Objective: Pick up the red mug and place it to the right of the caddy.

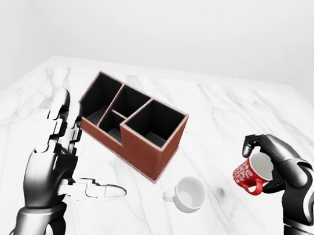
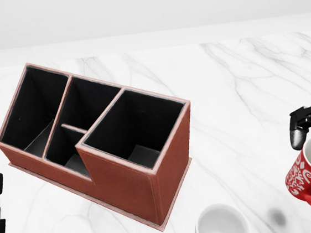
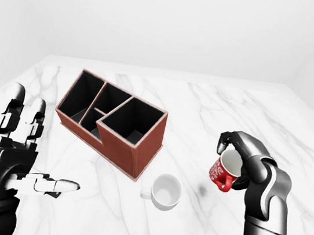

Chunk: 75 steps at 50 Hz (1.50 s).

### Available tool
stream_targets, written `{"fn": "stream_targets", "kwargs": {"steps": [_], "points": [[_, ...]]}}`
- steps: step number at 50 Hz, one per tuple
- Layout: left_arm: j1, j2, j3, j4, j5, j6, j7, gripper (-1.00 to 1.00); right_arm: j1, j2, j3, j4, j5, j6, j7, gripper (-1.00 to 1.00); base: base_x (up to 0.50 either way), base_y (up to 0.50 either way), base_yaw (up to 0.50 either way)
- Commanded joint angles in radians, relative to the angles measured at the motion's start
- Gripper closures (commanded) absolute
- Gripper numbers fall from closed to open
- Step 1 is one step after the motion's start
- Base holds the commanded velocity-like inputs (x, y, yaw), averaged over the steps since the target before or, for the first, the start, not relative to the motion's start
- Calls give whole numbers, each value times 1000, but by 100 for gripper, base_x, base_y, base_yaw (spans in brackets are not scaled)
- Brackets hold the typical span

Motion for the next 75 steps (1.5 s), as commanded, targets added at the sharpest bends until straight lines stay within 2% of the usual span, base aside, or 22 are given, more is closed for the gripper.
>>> {"fn": "stream_targets", "kwargs": {"steps": [1,6,17,31,45,63,75], "points": [[-1,-2,3,3,0,0,-2,-100,-76,7,30,-51,-32,0,0,100,0,0,0],[-2,-2,3,10,0,0,-2,-100,-95,55,90,-29,-65,0,0,100,0,0,0],[-1,-6,21,-5,-10,0,-11,-100,-177,110,158,16,-87,0,0,100,0,0,0],[-4,-6,15,-1,-7,0,-9,-100,-250,142,213,148,-89,0,-1,100,0,0,0],[-8,-6,18,-4,-8,0,-11,-100,-271,183,259,274,-105,0,-130,100,0,0,0],[-2,-4,12,-4,-8,0,-12,-100,-351,197,278,427,-59,0,-297,100,0,0,0],[-1,-8,23,-11,-13,0,-17,-100,-359,223,311,477,-111,0,-407,100,0,0,0]]}}
